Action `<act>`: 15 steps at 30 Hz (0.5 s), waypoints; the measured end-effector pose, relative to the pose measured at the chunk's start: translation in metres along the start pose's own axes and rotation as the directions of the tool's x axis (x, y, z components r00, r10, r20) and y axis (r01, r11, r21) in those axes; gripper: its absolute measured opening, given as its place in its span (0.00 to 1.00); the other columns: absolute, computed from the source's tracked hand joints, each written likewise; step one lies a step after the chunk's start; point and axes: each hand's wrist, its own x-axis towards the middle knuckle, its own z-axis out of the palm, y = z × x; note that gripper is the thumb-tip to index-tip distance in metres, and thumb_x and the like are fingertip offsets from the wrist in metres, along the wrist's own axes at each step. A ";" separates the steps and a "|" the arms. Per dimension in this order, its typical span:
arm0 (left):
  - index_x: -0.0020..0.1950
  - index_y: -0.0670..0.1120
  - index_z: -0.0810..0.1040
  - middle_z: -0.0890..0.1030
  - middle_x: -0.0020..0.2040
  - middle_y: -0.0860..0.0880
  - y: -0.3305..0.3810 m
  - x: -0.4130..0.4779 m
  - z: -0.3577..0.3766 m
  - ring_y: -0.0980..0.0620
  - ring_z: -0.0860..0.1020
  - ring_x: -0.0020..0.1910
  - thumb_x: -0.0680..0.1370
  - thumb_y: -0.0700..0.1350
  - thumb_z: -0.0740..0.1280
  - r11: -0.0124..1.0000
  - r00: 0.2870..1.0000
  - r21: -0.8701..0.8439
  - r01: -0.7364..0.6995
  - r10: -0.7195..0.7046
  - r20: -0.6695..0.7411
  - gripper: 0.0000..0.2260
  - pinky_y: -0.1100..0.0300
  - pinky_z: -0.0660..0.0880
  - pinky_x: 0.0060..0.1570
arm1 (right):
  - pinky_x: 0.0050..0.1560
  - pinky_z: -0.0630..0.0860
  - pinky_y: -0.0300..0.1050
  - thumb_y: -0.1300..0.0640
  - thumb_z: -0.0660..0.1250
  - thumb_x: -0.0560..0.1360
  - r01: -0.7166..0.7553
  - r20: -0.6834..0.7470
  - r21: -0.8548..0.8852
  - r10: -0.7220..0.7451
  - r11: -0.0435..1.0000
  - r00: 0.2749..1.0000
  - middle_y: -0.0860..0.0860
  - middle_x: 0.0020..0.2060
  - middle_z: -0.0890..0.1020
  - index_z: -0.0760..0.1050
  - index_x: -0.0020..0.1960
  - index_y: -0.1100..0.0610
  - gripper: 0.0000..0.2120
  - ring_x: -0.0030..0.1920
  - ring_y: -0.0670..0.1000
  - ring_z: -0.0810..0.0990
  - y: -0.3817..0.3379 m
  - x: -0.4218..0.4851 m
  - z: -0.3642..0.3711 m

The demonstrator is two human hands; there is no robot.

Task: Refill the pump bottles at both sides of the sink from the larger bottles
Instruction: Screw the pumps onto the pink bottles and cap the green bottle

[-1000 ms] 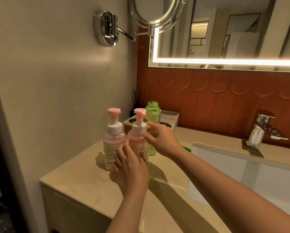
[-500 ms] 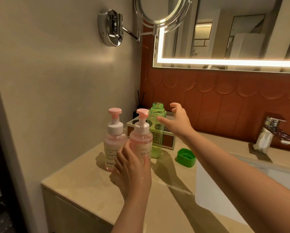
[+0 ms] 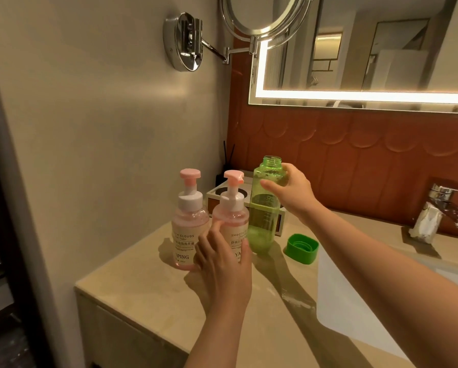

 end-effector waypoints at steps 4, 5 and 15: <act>0.63 0.43 0.69 0.72 0.59 0.43 0.001 -0.002 -0.003 0.46 0.71 0.56 0.73 0.58 0.60 0.987 1.000 -0.161 -0.001 0.005 0.029 0.24 0.49 0.69 0.55 | 0.57 0.77 0.50 0.47 0.70 0.71 0.029 -0.103 0.119 -0.017 0.992 0.995 0.51 0.59 0.76 0.68 0.67 0.55 0.28 0.57 0.49 0.76 -0.009 -0.013 -0.023; 0.63 0.44 0.68 0.71 0.59 0.44 0.001 -0.003 -0.004 0.48 0.69 0.57 0.73 0.59 0.57 0.977 0.999 -0.211 -0.004 0.012 0.036 0.25 0.50 0.68 0.57 | 0.57 0.77 0.51 0.47 0.70 0.71 0.037 -0.105 0.149 -0.022 0.988 0.994 0.50 0.59 0.77 0.68 0.67 0.55 0.27 0.57 0.48 0.76 -0.013 -0.018 -0.028; 0.66 0.55 0.64 0.67 0.66 0.56 0.005 -0.011 -0.014 0.56 0.65 0.66 0.65 0.76 0.58 0.835 0.942 -0.550 -0.006 0.189 0.277 0.37 0.44 0.70 0.63 | 0.56 0.76 0.46 0.49 0.68 0.72 0.069 0.093 0.230 -0.092 0.971 0.991 0.47 0.58 0.78 0.70 0.65 0.49 0.22 0.58 0.45 0.76 -0.024 -0.097 -0.063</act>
